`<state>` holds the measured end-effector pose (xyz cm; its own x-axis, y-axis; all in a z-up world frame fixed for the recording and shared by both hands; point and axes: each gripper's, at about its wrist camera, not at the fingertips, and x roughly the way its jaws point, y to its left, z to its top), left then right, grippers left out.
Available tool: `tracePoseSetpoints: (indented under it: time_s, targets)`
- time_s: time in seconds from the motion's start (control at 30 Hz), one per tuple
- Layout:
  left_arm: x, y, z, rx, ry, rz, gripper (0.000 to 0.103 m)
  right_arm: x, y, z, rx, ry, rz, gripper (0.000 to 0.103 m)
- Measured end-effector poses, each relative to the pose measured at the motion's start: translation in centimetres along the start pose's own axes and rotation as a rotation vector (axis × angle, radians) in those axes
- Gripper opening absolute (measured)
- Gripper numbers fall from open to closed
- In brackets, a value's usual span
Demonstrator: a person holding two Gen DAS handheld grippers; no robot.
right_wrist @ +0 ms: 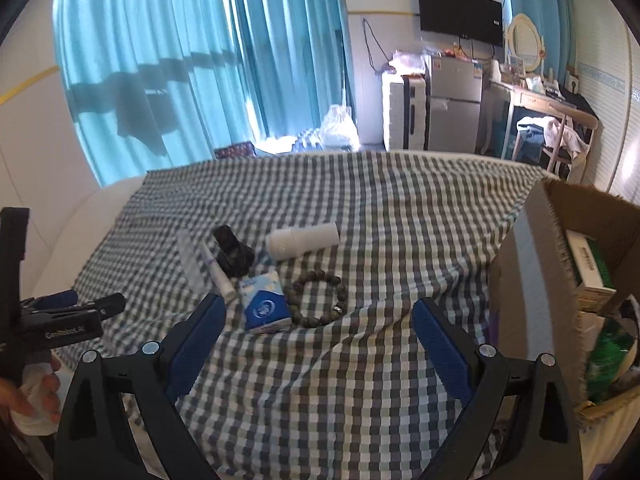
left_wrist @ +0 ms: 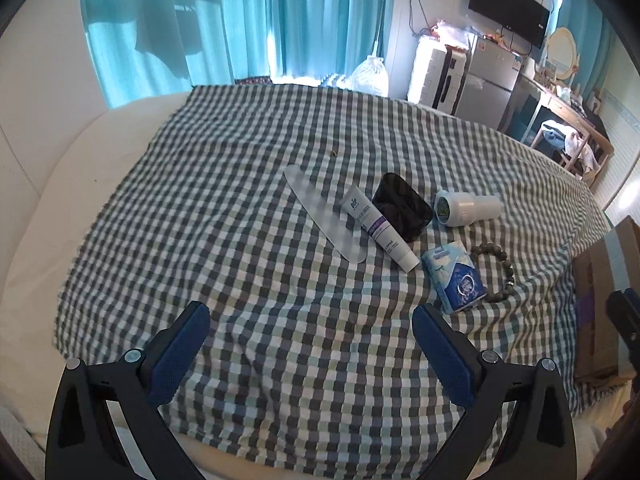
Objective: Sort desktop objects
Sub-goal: 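Move both open tools back over the remaining items on the bed, then grasp the white toothpaste tube with the left tool while the right tool grasps the bead bracelet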
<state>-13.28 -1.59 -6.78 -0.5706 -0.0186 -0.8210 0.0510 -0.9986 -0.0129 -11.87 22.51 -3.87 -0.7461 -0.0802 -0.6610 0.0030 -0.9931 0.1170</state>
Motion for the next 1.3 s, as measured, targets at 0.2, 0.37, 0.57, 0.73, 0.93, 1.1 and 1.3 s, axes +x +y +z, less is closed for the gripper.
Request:
tracePoseSetpoints:
  time_s: [0.2,0.37,0.57,0.73,0.93,1.1,1.3]
  targets:
    - [5.2,-2.2,2.0,-0.01,0.046,0.02,0.103,7.0,-1.2,1.1,0.029,0.074,-0.008,0.082]
    - [9.4,-4.4,3.2,-0.034,0.072,0.029,0.103,12.9,-2.0,1.2,0.052,0.148,-0.011,0.056]
    - [13.5,-5.7,4.2,-0.053,0.084,0.014,0.103,16.6,-3.3,-0.5,0.074,0.223,-0.031,0.03]
    - [16.4,-6.7,4.2,0.0,0.109,0.01,0.093,17.6,-2.5,-1.2,0.007,0.242,-0.027,0.029]
    - [15.7,-6.9,4.3,0.092,0.119,-0.125,0.022,17.1,-2.2,-1.8,0.022,0.222,0.031,0.011]
    - [13.3,-5.2,4.5,0.077,0.086,-0.122,0.022,14.7,-1.6,-1.2,0.034,0.189,0.081,0.011]
    - [9.1,-3.6,4.0,0.043,0.041,-0.146,0.022,11.1,-1.2,0.1,0.071,0.135,0.117,0.011]
